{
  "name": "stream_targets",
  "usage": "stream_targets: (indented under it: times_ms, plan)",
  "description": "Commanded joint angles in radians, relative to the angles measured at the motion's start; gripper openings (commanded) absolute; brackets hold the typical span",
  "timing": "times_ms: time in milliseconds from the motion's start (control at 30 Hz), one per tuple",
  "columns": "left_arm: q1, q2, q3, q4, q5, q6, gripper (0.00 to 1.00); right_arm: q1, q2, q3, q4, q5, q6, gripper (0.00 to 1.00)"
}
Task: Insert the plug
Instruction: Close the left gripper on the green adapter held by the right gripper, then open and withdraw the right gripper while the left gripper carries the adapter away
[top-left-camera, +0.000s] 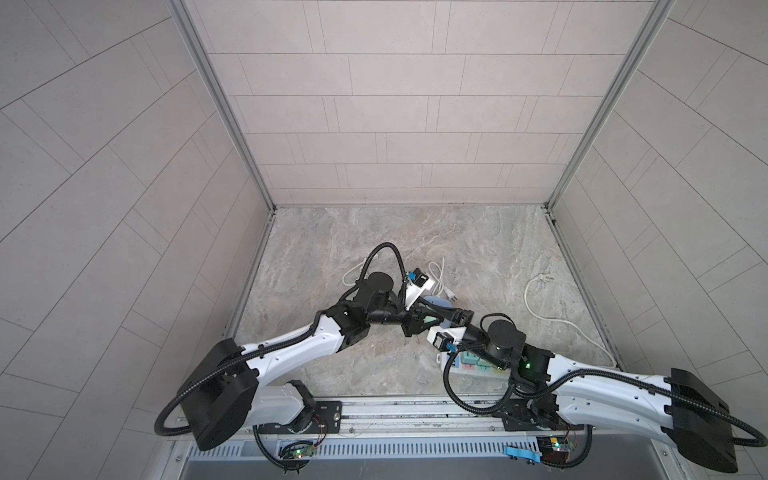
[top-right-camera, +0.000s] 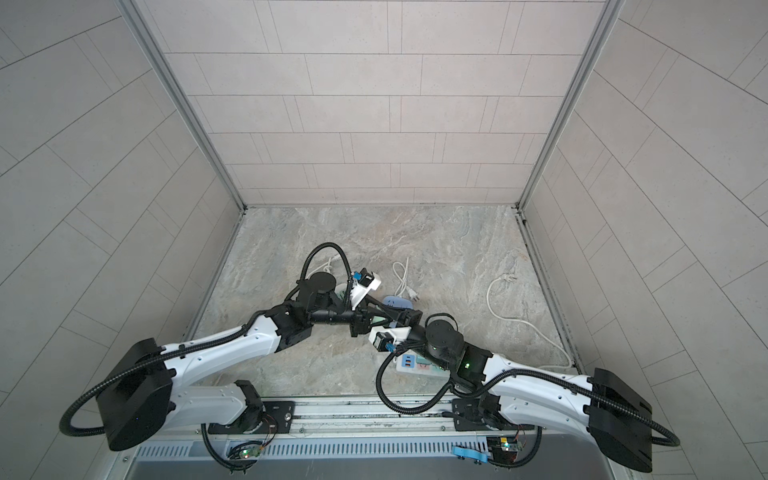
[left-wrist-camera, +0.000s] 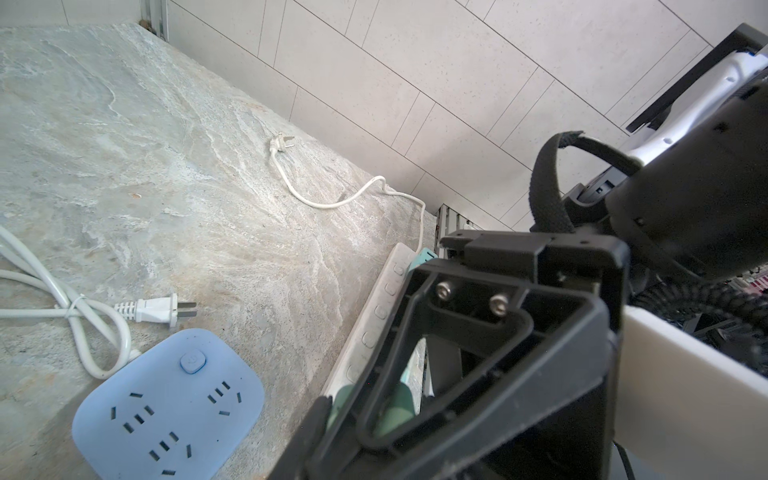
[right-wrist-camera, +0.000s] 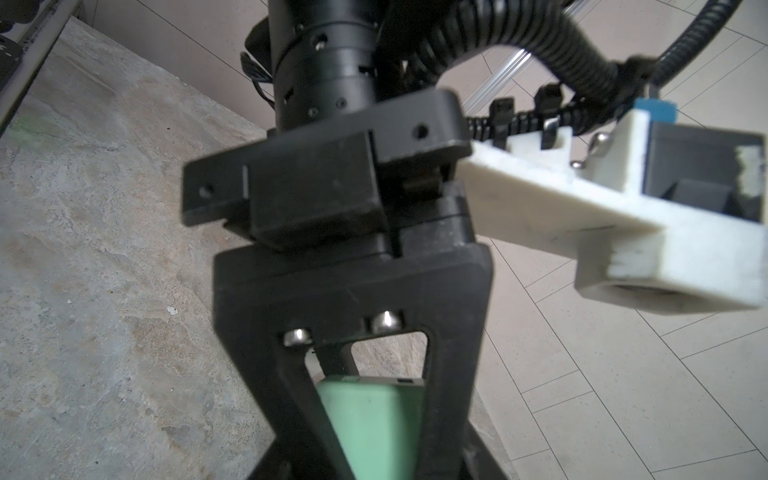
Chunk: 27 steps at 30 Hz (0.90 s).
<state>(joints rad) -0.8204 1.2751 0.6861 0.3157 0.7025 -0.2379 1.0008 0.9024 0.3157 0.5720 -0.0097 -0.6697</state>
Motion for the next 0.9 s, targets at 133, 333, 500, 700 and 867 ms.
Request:
stream_targets:
  times_ms: [133, 333, 500, 700, 867]
  plan:
    - [-0.018, -0.009, 0.007, 0.002, 0.057, 0.031, 0.40, -0.028, -0.091, -0.046, 0.011, 0.035, -0.008, 0.00]
    - [-0.018, -0.003, 0.007, 0.013, 0.080, 0.026, 0.38, -0.033, -0.092, -0.044, 0.006, 0.015, -0.007, 0.00]
    - [-0.019, 0.015, 0.013, 0.018, 0.102, 0.024, 0.37, -0.033, -0.083, -0.035, 0.000, 0.011, 0.001, 0.00]
    - [-0.023, 0.040, 0.019, 0.036, 0.121, 0.014, 0.37, -0.033, -0.096, -0.031, 0.006, -0.012, 0.014, 0.00]
    - [-0.025, 0.044, 0.020, 0.037, 0.132, 0.014, 0.25, -0.033, -0.067, -0.013, -0.005, -0.025, 0.008, 0.00]
